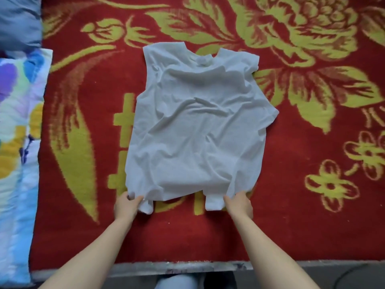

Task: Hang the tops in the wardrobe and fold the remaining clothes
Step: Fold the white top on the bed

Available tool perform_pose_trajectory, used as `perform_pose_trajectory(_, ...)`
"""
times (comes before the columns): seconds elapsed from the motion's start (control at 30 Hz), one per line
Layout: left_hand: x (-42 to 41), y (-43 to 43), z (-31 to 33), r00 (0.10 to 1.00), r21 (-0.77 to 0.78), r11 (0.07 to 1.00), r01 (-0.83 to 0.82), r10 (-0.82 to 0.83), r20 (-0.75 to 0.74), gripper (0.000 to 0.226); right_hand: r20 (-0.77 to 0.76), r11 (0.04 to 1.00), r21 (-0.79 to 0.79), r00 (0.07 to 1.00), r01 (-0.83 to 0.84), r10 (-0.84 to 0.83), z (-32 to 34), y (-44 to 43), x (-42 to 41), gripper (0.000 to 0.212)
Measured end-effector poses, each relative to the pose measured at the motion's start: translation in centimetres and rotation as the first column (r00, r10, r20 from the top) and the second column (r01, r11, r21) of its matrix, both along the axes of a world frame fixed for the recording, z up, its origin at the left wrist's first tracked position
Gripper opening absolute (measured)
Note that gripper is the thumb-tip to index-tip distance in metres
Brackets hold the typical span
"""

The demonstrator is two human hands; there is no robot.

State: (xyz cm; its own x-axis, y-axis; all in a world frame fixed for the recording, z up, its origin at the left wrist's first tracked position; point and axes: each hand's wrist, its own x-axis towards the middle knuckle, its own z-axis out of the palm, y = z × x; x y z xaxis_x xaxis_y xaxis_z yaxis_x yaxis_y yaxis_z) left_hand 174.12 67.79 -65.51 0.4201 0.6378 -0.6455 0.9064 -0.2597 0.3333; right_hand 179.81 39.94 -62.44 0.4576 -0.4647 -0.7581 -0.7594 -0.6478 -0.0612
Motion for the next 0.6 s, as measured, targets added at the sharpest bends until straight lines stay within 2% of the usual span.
perform_pose_trajectory(0.1, 0.7, -0.3, 0.3, 0.988, 0.030, 0.998, 0.048, -0.052, 0.144, 0.024, 0.140, 0.984, -0.005, 0.974, 0.180, -0.178, -1.2, -1.9, 0.6, 0.022)
perform_pose_trajectory(0.17, 0.9, -0.3, 1.1, 0.957, 0.068, 0.994, 0.090, -0.105, 0.269, 0.026, 0.285, 0.909, 0.149, 0.864, 0.388, -0.415, -0.8, -4.0, 0.9, 0.021)
perform_pose_trajectory(0.2, 1.0, -0.2, 1.6, 0.938, 0.034, 0.998, 0.059, -0.067, 0.340, 0.020, 0.302, 0.813, 0.275, 0.757, 0.513, -0.579, -0.3, -5.3, 1.0, 0.021)
perform_pose_trajectory(0.23, 1.1, -0.1, 2.5, 0.912, -0.064, 0.998, -0.009, 0.035, 0.408, 0.012, 0.266, 0.679, 0.410, 0.633, 0.609, -0.727, 0.5, -6.7, 1.2, 0.017)
perform_pose_trajectory(0.3, 1.3, 0.4, 4.3, 0.836, -0.303, 0.942, -0.145, 0.280, 0.471, 0.009, 0.162, 0.438, 0.587, 0.430, 0.681, -0.888, 2.3, -9.6, 1.6, 0.016)
perform_pose_trajectory(0.37, 1.3, 1.2, 5.7, 0.757, -0.437, 0.868, -0.235, 0.445, 0.478, 0.012, 0.136, 0.334, 0.646, 0.327, 0.686, -0.935, 3.8, -12.3, 1.8, 0.022)
perform_pose_trajectory(0.43, 0.9, 2.0, 6.4, 0.719, -0.496, 0.816, -0.298, 0.534, 0.445, 0.015, 0.122, 0.331, 0.651, 0.337, 0.683, -0.934, 4.9, -14.4, 1.4, 0.033)
perform_pose_trajectory(0.47, 0.5, 2.3, 6.4, 0.731, -0.514, 0.797, -0.317, 0.550, 0.403, 0.015, 0.108, 0.347, 0.643, 0.368, 0.683, -0.924, 5.3, -15.2, 0.9, 0.036)
perform_pose_trajectory(0.53, -0.7, 2.5, 6.0, 0.827, -0.567, 0.763, -0.309, 0.510, 0.236, 0.012, 0.065, 0.409, 0.610, 0.471, 0.679, -0.880, 5.7, -16.4, 0.0, 0.028)
perform_pose_trajectory(0.6, -2.4, 2.4, 4.8, 0.926, -0.599, 0.752, -0.275, 0.376, 0.047, 0.018, 0.050, 0.544, 0.522, 0.613, 0.657, -0.789, 5.7, -17.3, -0.9, 0.022)
